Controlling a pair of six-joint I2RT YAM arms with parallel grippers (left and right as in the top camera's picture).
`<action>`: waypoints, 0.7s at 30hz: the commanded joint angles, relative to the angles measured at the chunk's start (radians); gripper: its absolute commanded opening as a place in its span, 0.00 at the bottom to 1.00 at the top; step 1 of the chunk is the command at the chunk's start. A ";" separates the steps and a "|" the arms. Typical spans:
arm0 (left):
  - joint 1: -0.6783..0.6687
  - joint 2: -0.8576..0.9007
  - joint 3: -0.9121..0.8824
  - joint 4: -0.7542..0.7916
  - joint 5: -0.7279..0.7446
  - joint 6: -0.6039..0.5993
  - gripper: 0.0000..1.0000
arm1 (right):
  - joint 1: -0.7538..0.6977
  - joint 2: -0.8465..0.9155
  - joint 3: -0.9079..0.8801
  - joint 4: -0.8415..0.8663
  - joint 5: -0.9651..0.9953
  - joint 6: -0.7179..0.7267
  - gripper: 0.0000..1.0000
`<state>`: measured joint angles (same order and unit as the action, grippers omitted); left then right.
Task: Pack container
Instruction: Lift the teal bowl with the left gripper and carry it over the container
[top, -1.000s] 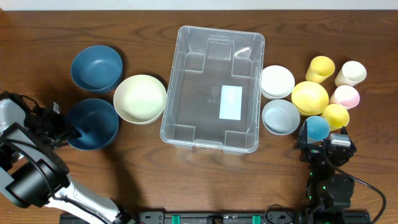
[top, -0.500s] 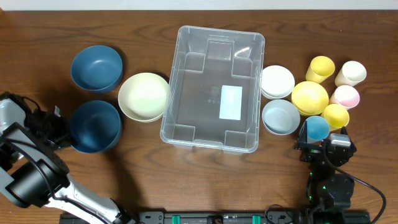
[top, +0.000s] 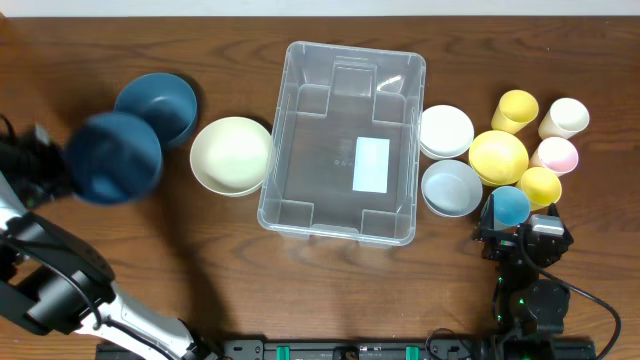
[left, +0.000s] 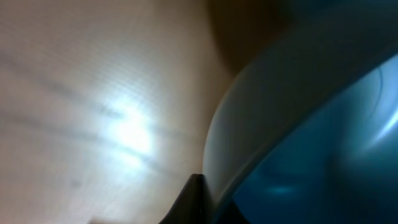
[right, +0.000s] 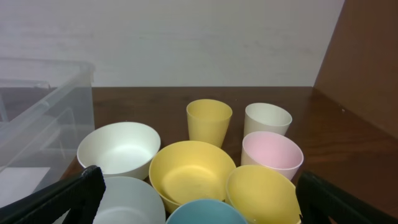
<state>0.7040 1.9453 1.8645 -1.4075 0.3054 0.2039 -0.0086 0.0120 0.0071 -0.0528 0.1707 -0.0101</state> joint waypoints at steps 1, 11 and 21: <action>-0.084 -0.056 0.135 -0.005 0.185 -0.023 0.05 | 0.010 -0.007 -0.002 -0.003 0.005 0.013 0.99; -0.510 -0.055 0.296 0.196 0.198 -0.106 0.06 | 0.010 -0.007 -0.002 -0.003 0.005 0.013 0.99; -0.946 0.018 0.296 0.435 -0.207 -0.213 0.05 | 0.010 -0.007 -0.002 -0.003 0.005 0.013 0.99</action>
<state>-0.1745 1.9236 2.1422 -0.9833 0.2707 0.0273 -0.0086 0.0116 0.0071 -0.0528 0.1703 -0.0101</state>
